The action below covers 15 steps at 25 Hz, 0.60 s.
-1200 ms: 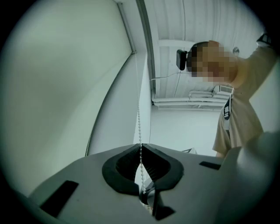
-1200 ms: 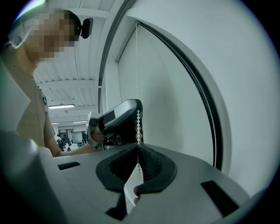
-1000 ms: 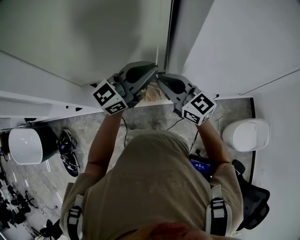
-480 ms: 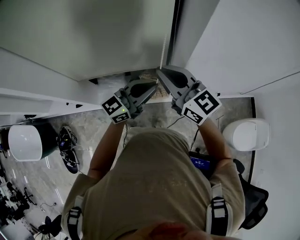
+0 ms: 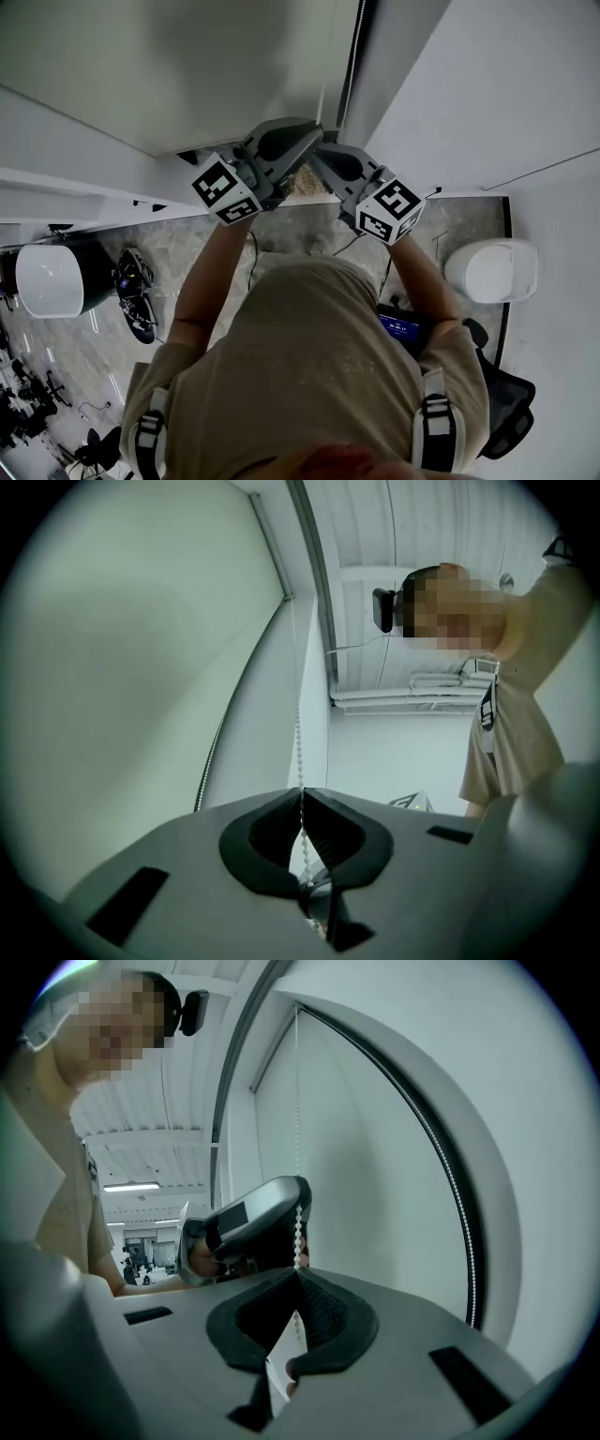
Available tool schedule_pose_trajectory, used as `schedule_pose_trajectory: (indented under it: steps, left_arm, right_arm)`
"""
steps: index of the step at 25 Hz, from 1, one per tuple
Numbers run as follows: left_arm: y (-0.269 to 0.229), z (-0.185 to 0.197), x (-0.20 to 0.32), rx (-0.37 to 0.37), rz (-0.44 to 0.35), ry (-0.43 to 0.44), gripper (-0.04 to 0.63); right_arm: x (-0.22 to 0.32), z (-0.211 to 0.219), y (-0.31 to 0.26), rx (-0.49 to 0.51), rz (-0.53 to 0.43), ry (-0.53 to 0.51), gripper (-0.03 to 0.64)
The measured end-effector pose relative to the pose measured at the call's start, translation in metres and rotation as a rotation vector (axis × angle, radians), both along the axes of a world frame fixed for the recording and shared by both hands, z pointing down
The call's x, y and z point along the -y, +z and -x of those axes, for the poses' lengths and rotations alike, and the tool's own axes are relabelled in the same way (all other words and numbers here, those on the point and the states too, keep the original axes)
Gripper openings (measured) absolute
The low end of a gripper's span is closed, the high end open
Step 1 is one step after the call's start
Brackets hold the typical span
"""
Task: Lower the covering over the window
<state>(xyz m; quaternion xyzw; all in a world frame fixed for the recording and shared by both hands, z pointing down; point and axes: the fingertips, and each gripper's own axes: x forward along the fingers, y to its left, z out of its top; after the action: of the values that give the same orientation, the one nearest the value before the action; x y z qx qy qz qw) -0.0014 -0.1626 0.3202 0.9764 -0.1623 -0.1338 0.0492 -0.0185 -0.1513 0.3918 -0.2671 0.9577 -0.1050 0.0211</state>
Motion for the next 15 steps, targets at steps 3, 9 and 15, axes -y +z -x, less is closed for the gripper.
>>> schedule_pose_trajectory:
  steps: [3, 9, 15]
  left_arm:
    - [0.003, 0.004, -0.002, 0.023, -0.037, -0.028, 0.021]
    - [0.04, 0.005, -0.009, 0.092, 0.0, -0.012, 0.021]
    - [0.058, -0.007, -0.035, 0.074, 0.024, 0.039, 0.021]
  right_arm:
    - [-0.004, -0.007, -0.003, -0.009, -0.038, 0.021, 0.009]
    - [-0.005, -0.037, -0.046, 0.16, -0.123, 0.09, 0.124]
    - [-0.002, -0.022, -0.065, 0.108, -0.162, 0.098, 0.012]
